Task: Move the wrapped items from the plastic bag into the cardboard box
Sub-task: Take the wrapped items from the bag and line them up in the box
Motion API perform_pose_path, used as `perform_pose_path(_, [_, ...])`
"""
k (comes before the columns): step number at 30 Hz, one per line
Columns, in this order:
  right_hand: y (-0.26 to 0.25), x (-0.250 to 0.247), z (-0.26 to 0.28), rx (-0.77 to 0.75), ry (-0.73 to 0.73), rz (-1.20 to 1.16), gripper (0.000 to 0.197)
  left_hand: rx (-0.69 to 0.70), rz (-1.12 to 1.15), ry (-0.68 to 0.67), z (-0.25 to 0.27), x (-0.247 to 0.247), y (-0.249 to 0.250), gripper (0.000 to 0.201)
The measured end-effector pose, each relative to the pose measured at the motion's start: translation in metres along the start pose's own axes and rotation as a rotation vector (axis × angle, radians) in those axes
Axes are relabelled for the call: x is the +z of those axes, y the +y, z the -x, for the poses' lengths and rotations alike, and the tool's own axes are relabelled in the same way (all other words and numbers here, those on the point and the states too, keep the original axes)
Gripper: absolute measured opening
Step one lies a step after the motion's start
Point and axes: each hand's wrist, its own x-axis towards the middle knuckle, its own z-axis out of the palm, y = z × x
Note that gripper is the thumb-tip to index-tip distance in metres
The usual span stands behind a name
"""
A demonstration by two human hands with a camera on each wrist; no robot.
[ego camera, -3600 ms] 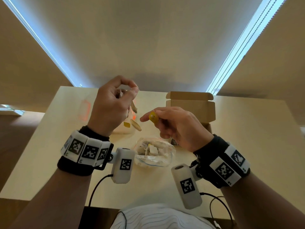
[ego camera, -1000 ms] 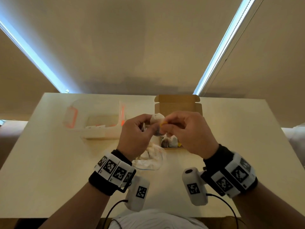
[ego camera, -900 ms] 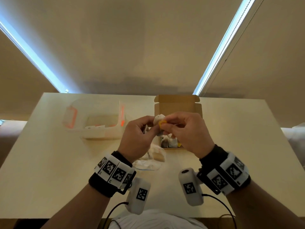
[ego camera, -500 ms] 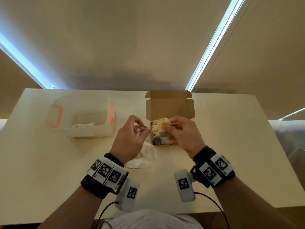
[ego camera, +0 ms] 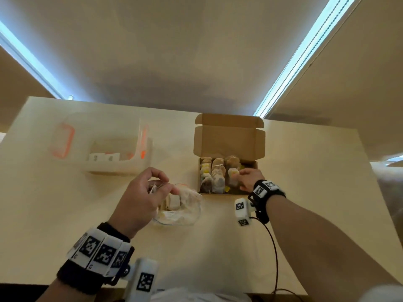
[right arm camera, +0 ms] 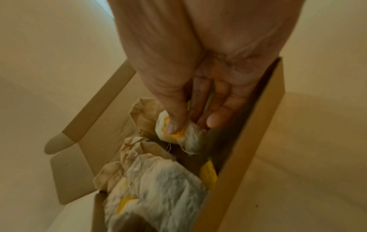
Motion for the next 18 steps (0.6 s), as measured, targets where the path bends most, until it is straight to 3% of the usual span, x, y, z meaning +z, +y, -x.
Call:
perform_pose_path(4, [-0.002,0.010,-0.009,0.007,0.053,-0.006,0.016,-0.013,0.013,0.018,-0.002,0.001,-0.002,0.008])
perform_pose_path(8, [0.002,0.012,-0.013,-0.030,0.104,0.071,0.028,-0.030,0.027,0.021,-0.003,0.002,-0.001,0.007])
perform_pose_path(14, [-0.003,0.005,-0.003,-0.040,0.179,0.178,0.030,-0.055,0.049,-0.002,-0.003,0.001,-0.001,0.008])
perform_pose_path(16, [-0.011,-0.002,0.015,-0.107,0.227,0.195,0.021,-0.083,0.113,0.000,-0.003,0.000,-0.001,0.006])
perform_pose_path(18, [-0.023,-0.003,0.043,-0.282,0.242,0.172,0.014,-0.127,0.220,-0.005,-0.004,-0.003,0.002,0.006])
